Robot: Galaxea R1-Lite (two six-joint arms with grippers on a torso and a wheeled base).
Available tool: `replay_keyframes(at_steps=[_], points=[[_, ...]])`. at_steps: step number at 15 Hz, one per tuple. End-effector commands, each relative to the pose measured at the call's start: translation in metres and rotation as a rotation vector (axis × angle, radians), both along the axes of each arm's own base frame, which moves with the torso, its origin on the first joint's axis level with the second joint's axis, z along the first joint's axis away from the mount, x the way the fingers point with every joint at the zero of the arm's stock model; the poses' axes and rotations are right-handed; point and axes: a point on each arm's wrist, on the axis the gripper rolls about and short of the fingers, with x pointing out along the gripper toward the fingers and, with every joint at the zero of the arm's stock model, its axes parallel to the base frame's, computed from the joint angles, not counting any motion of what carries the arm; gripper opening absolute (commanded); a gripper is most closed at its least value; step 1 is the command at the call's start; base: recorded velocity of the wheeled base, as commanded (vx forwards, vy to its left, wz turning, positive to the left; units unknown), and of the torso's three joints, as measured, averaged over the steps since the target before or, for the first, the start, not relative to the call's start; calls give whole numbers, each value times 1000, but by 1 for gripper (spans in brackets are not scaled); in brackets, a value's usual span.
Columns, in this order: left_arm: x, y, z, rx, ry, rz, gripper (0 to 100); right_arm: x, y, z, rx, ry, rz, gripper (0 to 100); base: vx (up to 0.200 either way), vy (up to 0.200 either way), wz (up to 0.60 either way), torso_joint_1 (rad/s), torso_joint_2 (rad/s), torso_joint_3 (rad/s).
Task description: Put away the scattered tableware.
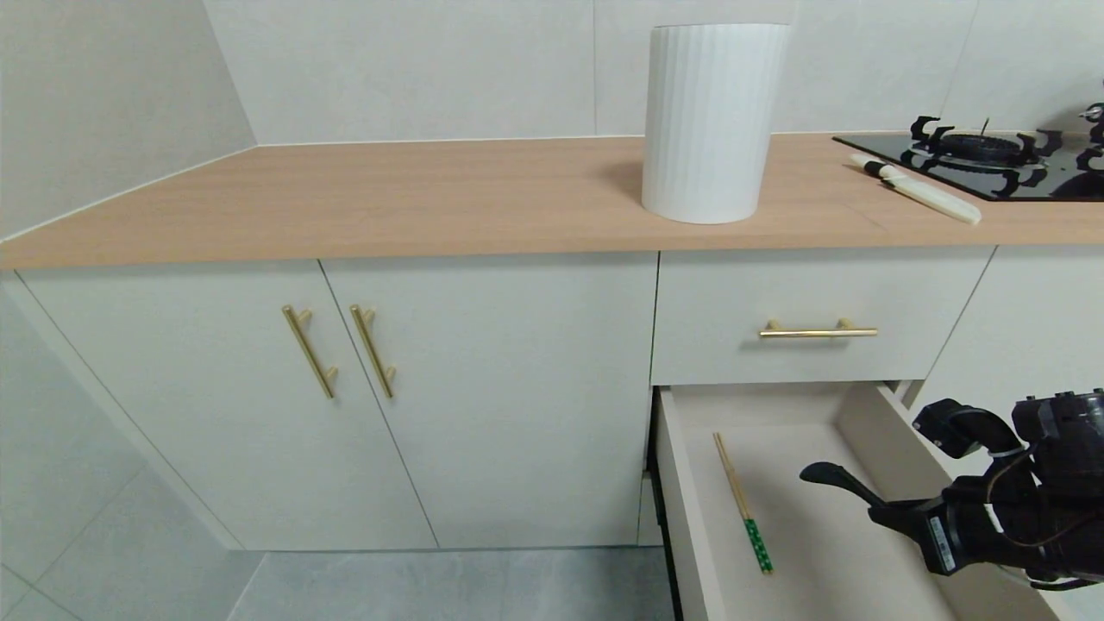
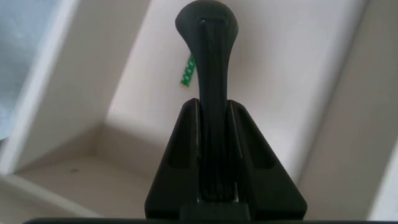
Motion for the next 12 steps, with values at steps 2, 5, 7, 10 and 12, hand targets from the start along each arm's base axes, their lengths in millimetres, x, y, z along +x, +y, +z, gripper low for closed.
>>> replay_keyframes(at_steps=[2,5,7,10,12], points=[[0,0,0,0,0,1,100,1,1,-2,-1,6,3,0,0,0,0,-39,290,222],[0,0,0,0,0,1,100,3,2,-5,-6,18,3,0,0,0,0,-8,67,47],[0,0,0,0,0,1,100,11,6,-15,-58,24,-26,0,0,0,0,0,0,0],[0,0,0,0,0,1,100,34,18,-41,-147,41,-158,0,0,0,0,0,0,0],[0,0,0,0,0,1,100,52,29,-68,-137,37,-271,0,0,0,0,0,0,0]])
